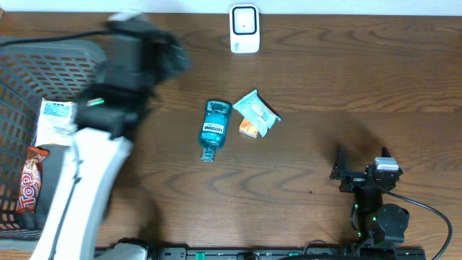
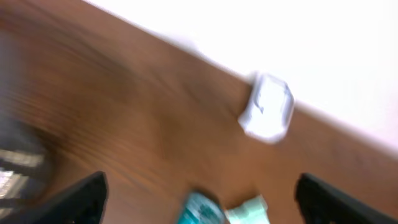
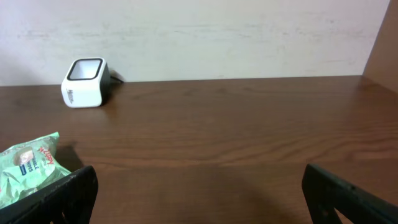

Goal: Scan the item barcode
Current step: 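Place the wet-wipe pack on the table over the Kleenex pack, then grasp the white printed bag in the basket with left gripper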

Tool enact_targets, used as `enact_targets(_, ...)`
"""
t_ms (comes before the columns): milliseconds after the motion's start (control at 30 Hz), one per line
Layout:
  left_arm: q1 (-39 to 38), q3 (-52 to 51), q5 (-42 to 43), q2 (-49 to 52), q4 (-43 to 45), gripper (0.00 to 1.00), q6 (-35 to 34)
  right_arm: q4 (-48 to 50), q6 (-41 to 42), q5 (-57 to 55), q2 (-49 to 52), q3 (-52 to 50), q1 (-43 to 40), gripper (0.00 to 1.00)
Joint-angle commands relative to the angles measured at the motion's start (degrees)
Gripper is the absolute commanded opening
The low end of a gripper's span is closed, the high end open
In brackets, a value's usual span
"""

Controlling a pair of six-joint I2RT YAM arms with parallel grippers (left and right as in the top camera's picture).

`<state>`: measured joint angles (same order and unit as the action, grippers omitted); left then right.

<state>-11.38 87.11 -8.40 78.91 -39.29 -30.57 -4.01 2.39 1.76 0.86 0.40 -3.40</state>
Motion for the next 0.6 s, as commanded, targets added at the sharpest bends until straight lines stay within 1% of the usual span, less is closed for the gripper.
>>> enact_targets(0, 9.92, 0.04, -2.8, -1.99, -1.46, 0.98, -1.29, -0.17, 0.55, 0.09, -0.22, -0.09, 0.24, 0.99)
enact_targets(133, 23.06, 0.02, -2.8, -2.6, -4.15, 0.98, -7.06, -0.17, 0.55, 0.09, -0.22, -0.09, 0.24, 0.99)
enact_targets(300, 34.91, 0.02, -2.23, 0.96, -8.09, 0.98, -13.62, -0.17, 0.55, 0.09, -0.22, -0.09, 0.24, 0.99)
enact_targets(433, 39.43, 0.02, 2.69, 7.19, -9.64, 0.98, -15.76, -0.17, 0.55, 0.09, -0.22, -0.09, 0.24, 0.99)
enact_targets(567, 39.85, 0.02, 3.28, 15.1, -11.78, 0.98, -20.13, -0.17, 0.57, 0.09, -0.22, -0.09, 0.24, 0.99)
